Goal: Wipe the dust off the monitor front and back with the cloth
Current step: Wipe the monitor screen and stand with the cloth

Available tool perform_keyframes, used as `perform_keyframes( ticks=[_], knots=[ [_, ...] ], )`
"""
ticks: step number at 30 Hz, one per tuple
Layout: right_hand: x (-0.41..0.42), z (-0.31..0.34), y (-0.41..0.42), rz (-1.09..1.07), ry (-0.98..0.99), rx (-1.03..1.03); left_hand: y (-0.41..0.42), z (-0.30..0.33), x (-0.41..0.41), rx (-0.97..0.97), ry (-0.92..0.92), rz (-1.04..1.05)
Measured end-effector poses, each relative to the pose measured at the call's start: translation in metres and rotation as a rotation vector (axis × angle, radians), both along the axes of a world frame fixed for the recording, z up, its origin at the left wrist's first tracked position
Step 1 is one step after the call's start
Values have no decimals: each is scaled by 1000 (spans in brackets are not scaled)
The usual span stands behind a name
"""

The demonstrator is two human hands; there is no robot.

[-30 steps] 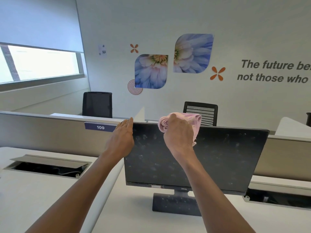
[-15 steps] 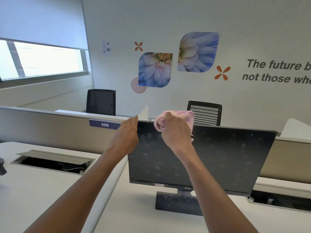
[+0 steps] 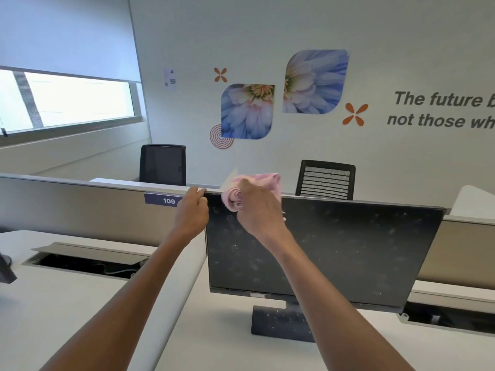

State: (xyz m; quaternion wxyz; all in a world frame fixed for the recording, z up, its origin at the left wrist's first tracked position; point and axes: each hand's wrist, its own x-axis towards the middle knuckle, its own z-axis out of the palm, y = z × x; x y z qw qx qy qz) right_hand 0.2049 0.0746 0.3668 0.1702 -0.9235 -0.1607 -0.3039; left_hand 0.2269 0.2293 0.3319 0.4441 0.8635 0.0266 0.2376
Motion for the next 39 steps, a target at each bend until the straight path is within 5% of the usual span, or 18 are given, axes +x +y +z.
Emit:
perform_keyframes(
  ticks=[4,10,15,17,20,23,27,32,39],
  knots=[
    [8,7,12,260,289,76,9,-2,6,-58,-6,-25],
    [-6,5,0,-229,-31,47,14,-8,4,-158,18,-62],
    [4,3,27,35,-12,-10,17,-7,9,-179,-7,-42],
    [9,7,38,226,139,32,19,-6,11,-325,-7,-62],
    [12,17,43,325,272,65,20,-1,5,-812,25,-154],
    [9,15,38,306,232,44,23,5,6,-904,86,-219],
    [-2,12,22,173,122,-10,10,16,8,-792,51,-162],
    [-10,15,-21,46,142,2,-7,17,5,-114,3,-76],
    [-19,20,-94,-103,216,39,-44,13,0,399,-33,-195]
  ],
)
